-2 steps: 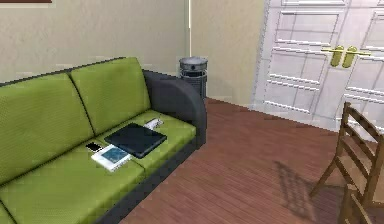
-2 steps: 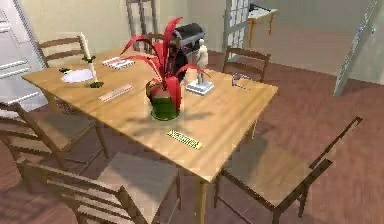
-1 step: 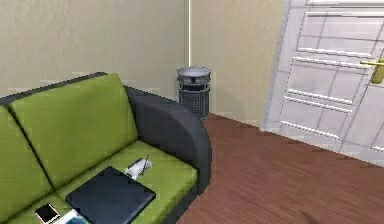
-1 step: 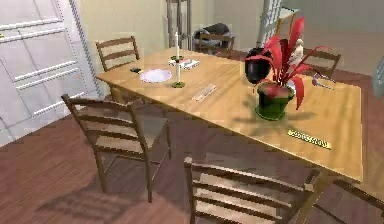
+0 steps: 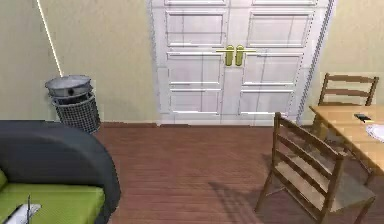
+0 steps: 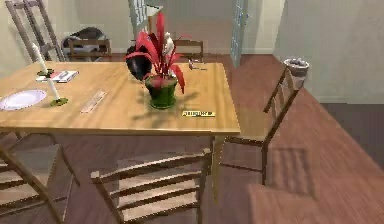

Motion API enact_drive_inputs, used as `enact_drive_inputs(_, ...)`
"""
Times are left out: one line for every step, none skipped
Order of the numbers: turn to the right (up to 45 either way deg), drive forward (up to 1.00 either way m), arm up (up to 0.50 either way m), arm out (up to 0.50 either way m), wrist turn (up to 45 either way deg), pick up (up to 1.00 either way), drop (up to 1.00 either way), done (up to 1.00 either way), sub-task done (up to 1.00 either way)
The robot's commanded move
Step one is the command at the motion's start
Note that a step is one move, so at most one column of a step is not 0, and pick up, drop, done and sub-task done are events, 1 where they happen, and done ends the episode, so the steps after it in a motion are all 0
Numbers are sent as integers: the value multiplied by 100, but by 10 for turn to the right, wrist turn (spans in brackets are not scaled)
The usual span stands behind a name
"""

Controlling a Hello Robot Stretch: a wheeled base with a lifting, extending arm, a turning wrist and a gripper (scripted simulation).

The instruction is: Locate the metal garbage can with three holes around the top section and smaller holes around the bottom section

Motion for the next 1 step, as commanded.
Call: enact_drive_inputs(0,100,0,0,0,0,0,0,0)
